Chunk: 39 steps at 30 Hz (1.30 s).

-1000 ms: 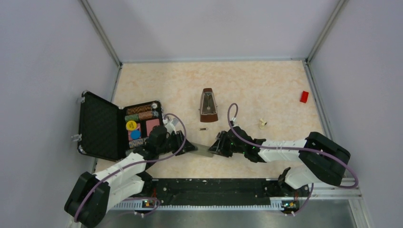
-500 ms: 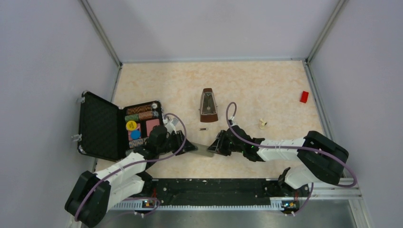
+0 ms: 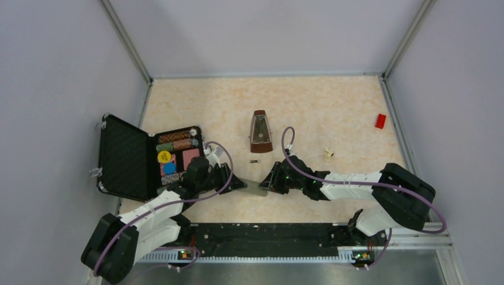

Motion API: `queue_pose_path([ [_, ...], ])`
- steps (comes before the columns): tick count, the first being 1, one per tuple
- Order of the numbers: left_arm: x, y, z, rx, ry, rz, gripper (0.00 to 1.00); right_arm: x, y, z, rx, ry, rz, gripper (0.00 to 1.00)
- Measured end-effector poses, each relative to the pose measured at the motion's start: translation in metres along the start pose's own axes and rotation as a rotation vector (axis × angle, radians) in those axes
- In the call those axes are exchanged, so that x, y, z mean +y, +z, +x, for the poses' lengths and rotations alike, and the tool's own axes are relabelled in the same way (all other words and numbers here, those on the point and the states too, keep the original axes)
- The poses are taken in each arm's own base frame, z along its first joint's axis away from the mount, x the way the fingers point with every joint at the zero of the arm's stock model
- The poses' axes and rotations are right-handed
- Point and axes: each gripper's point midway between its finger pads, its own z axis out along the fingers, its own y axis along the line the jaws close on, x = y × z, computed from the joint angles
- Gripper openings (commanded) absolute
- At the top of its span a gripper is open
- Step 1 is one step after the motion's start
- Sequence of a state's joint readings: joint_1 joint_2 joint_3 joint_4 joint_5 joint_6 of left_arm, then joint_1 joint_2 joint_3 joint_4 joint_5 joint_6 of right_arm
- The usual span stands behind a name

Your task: Load the batteries into the remote control

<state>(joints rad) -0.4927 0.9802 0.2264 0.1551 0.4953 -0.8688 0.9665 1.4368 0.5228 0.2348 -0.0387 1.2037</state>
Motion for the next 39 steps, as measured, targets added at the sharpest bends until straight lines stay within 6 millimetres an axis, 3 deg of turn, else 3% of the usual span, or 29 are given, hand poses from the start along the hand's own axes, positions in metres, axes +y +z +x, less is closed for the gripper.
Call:
queue_pose_path([
  [24,0.0024,0.0006,-0.0009,-0.003,-0.006,-0.009,0.0,0.0008,0.0023,0.001,0.007,-0.002,-0.008,0.38],
  [39,0.0052,0.0043,-0.0031,0.004,-0.021,-0.008,0.0,0.0019,-0.0007,0.0005,0.009,0.087,-0.237,0.41],
])
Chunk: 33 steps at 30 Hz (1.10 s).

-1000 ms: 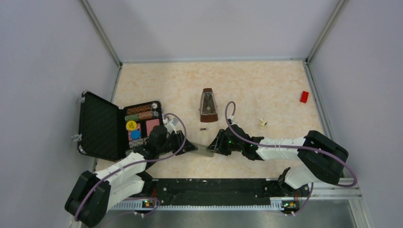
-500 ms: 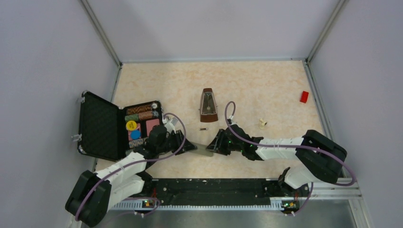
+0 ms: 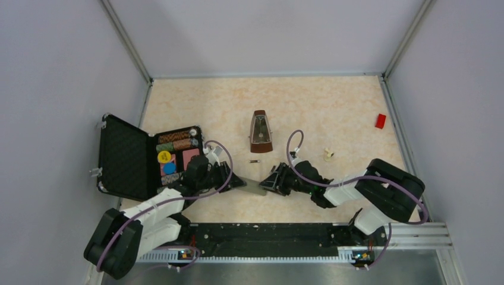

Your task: Load the batteries into the remote control

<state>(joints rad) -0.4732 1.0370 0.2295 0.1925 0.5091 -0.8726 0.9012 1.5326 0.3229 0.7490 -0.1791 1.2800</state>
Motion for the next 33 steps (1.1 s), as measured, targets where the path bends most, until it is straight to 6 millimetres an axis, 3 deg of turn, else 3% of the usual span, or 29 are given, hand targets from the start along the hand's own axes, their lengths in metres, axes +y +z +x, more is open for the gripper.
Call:
queue_pose_path([
  [14,0.009,0.002,-0.003,-0.012,-0.005,-0.035,0.0,0.007,0.001,0.001,0.0,-0.044,-0.145,0.42],
  [26,0.014,0.0,-0.008,-0.027,-0.005,-0.107,0.0,0.012,0.005,-0.002,-0.004,-0.047,-0.149,0.42],
  [33,0.017,0.0,-0.015,-0.053,-0.005,-0.145,0.0,0.026,0.001,-0.009,-0.031,-0.058,-0.152,0.42],
])
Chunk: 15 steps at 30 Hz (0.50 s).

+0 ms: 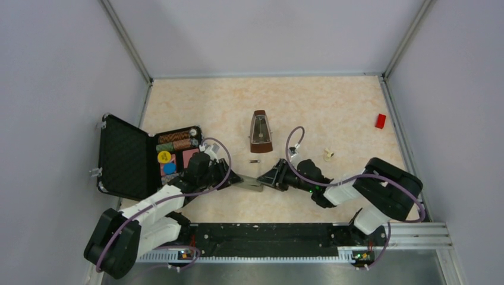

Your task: Load the batteries into the remote control

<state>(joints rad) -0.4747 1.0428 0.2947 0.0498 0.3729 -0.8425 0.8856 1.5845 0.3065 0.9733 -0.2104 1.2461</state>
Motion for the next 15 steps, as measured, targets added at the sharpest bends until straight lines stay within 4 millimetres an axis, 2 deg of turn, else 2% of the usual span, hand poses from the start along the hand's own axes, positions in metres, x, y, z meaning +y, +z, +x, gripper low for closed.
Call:
queue_pose_path([
  [5,0.002,0.0,-0.006,-0.027,-0.002,-0.019,0.0,0.019,-0.003,-0.012,-0.035,-0.028,-0.001,0.43],
  [9,0.0,0.001,-0.006,-0.031,0.004,-0.017,0.0,0.056,-0.004,-0.031,-0.108,-0.072,-0.027,0.46],
  [11,0.0,0.001,-0.006,-0.031,0.005,-0.019,0.0,0.067,-0.007,-0.047,-0.174,-0.101,-0.016,0.48],
  [13,-0.001,0.001,-0.006,-0.03,0.006,-0.02,0.0,0.066,-0.01,-0.061,-0.23,-0.123,0.027,0.5],
  [15,-0.001,0.001,-0.006,-0.03,0.005,-0.023,0.0,0.054,-0.01,-0.071,-0.268,-0.146,0.103,0.5],
])
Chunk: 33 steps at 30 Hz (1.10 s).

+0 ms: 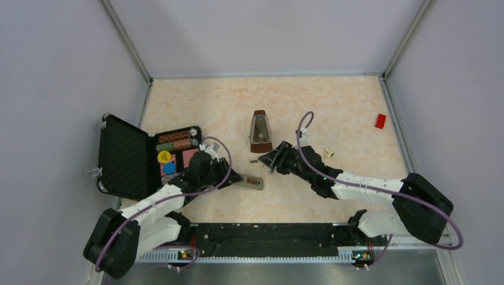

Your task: Load the batteries into the remote control

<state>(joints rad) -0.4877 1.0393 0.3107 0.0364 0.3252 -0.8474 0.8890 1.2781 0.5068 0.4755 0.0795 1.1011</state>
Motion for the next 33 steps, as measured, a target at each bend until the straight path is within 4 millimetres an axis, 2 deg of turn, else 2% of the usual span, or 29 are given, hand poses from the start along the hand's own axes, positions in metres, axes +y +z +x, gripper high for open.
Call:
queue_pose_path([
  [5,0.0,0.0,0.0,0.003,0.0,-0.004,0.0,-0.035,-0.001,-0.005,-0.022,-0.068,0.17,0.54],
  [9,-0.001,0.0,0.0,0.005,0.001,-0.005,0.0,-0.062,-0.009,-0.004,-0.017,-0.107,0.281,0.54],
  [14,-0.001,0.001,-0.001,0.006,0.005,-0.005,0.0,-0.088,-0.02,-0.018,-0.042,-0.105,0.386,0.54],
  [24,-0.004,-0.002,-0.001,0.001,0.016,0.003,0.0,-0.169,-0.076,-0.012,-0.013,-0.162,0.712,0.58],
  [26,-0.004,-0.002,-0.002,-0.001,0.026,0.005,0.0,-0.18,-0.086,-0.012,-0.005,-0.191,0.769,0.58],
  [33,-0.005,-0.007,-0.002,0.0,0.071,0.004,0.0,-0.196,-0.108,-0.023,0.014,-0.32,0.905,0.6],
])
